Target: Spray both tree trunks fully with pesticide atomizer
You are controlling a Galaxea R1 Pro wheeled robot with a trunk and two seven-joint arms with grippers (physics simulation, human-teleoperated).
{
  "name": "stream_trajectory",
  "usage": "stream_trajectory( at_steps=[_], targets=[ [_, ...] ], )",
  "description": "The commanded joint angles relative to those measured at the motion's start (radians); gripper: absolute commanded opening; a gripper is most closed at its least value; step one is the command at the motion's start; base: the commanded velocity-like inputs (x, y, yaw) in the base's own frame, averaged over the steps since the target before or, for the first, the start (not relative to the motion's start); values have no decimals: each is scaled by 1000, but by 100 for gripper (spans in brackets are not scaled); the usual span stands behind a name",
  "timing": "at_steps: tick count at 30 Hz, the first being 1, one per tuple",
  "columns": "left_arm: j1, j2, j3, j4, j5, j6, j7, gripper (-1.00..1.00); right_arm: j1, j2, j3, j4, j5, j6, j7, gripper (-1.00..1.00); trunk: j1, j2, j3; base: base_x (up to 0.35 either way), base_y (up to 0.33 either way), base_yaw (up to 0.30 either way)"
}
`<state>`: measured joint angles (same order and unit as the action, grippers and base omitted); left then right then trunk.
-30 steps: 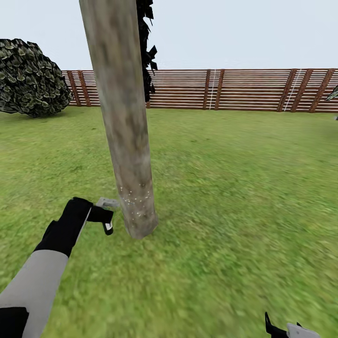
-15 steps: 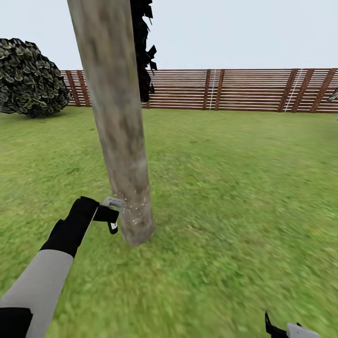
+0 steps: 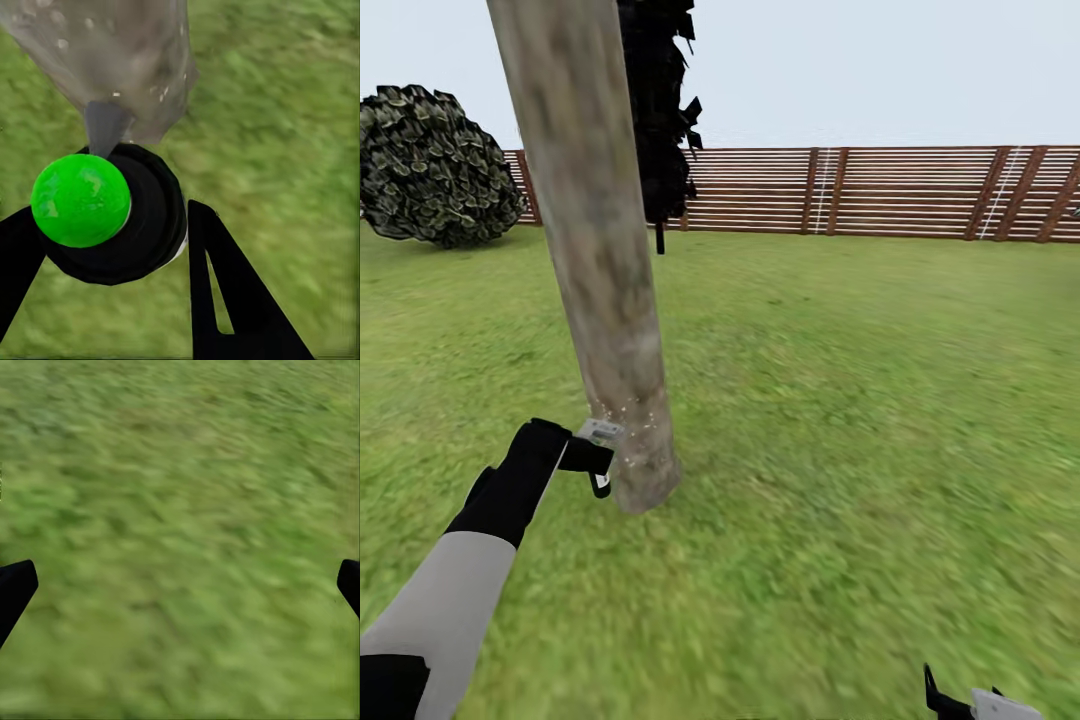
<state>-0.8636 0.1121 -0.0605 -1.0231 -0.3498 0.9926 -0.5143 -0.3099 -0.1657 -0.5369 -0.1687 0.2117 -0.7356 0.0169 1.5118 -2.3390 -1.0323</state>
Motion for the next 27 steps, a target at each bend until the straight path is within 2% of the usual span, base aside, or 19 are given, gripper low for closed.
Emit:
stream_trajectory(
  at_steps=[1,10,15,24,27],
  targets=[
    [0,0,0,0,0,0,0,-100,0,0,0,0,0,0,0,100,0,0,0,-65,-260,263],
    [0,2,2,0,-3,1,17,-100,0,0,0,0,0,0,0,100,0,0,0,16,-274,257],
    [0,-1,6,2,-2,1,72,-100,0,0,0,-1,-1,1,0,100,0,0,0,127,-277,31],
    [1,1,7,4,-2,4,76,-100,0,0,0,-2,0,1,0,100,0,0,0,139,-277,1],
    [1,5,52,16,-3,3,76,-100,0,0,0,-2,0,0,0,100,0,0,0,139,-277,0]
  ],
)
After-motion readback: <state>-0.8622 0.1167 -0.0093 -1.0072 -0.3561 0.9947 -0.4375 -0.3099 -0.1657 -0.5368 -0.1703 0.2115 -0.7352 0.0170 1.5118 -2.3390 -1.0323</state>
